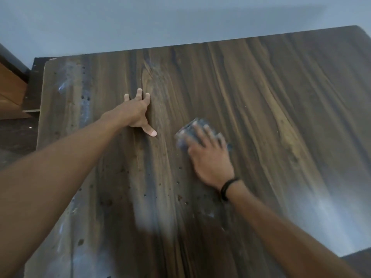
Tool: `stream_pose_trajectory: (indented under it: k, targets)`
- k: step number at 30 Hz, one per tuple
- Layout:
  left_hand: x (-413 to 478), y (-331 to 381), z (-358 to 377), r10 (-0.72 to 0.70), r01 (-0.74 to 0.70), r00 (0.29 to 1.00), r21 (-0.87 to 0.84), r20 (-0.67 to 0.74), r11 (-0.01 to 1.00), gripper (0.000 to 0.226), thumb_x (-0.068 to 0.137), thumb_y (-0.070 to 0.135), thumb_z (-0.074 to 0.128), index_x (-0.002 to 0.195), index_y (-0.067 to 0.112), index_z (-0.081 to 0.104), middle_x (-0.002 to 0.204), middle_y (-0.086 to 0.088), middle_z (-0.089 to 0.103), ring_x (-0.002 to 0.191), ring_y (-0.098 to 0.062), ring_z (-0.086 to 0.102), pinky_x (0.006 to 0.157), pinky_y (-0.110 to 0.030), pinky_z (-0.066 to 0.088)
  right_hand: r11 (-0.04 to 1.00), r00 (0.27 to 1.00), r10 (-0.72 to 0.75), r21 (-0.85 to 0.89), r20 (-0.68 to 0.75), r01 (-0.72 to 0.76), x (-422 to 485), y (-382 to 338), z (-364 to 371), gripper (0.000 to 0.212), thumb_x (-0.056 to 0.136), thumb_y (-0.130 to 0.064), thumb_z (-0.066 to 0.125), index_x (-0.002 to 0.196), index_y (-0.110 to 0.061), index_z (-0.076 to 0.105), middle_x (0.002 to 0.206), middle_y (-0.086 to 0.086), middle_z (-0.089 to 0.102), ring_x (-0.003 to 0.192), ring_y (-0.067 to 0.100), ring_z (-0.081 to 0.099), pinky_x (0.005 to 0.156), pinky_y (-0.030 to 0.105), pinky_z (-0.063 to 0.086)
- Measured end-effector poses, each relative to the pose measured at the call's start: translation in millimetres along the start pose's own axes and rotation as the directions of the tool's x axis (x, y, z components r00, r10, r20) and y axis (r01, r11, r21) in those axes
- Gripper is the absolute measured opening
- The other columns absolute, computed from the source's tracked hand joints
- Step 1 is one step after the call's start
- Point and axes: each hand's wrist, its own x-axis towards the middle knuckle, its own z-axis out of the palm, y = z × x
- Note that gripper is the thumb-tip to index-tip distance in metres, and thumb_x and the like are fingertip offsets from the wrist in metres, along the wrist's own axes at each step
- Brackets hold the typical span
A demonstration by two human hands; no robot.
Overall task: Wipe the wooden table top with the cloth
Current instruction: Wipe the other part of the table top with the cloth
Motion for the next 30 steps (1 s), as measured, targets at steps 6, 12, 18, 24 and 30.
stream_pose_trajectory:
  k: [6,12,18,24,30]
  targets:
    - [-19,10,6,-0.023,0.024,0.998,0.007,-0.061,1.000,0.131,0.064,0.052,0.084,0.156,0.024,-0.005,0.163,-0.002,-0.015,0.147,-0.043,-0.006,0.113,-0.059,0.019,0.997,0.995,0.059,0.047,0.081,-0.063,-3,18,-15,0.051,0.106,-0.039,0.028,0.154,-0.051,0.017,0.167,-0.013,0.006,0.155,0.016,0.004,0.122,0.049,0.011]
    - [-58,33,34,0.005,0.001,0.994,0.049,-0.110,0.999,0.106,0.081,0.048,0.074,0.157,0.022,0.005,0.163,-0.009,-0.007,0.147,-0.043,0.004,0.115,-0.054,0.014,0.975,0.971,-0.223,0.001,0.082,0.224,-73,28,-6,0.051,0.105,-0.040,0.026,0.154,-0.051,0.018,0.167,-0.013,0.009,0.154,0.017,0.009,0.122,0.051,0.014]
    - [-83,29,78,-0.038,0.035,0.999,-0.074,-0.036,0.997,0.157,0.029,0.082,0.069,0.154,0.032,-0.012,0.161,0.001,-0.020,0.145,-0.044,-0.012,0.114,-0.062,0.014,0.986,0.980,-0.167,0.042,0.105,0.163,-126,15,-2,0.051,0.105,-0.041,0.022,0.154,-0.051,0.014,0.167,-0.014,0.003,0.155,0.016,0.000,0.122,0.048,0.003]
    - [-90,29,85,-0.078,0.066,0.992,-0.122,-0.096,0.990,0.153,0.031,0.081,0.070,0.155,0.031,-0.004,0.163,0.003,-0.012,0.147,-0.043,-0.005,0.114,-0.062,0.018,0.999,0.997,-0.020,0.046,0.075,0.017,-152,21,-5,0.051,0.107,-0.038,0.027,0.155,-0.050,0.017,0.167,-0.014,0.004,0.154,0.016,0.001,0.122,0.047,0.004]
    - [-100,41,89,-0.121,0.102,0.983,-0.139,-0.138,0.985,0.127,0.064,0.058,0.081,0.157,0.026,0.001,0.164,0.001,-0.009,0.148,-0.038,-0.003,0.115,-0.059,0.017,0.999,0.993,-0.017,0.029,0.114,0.014,-185,54,-15,0.049,0.107,-0.042,0.022,0.154,-0.055,0.011,0.167,-0.019,0.001,0.154,0.011,-0.003,0.123,0.043,0.000]
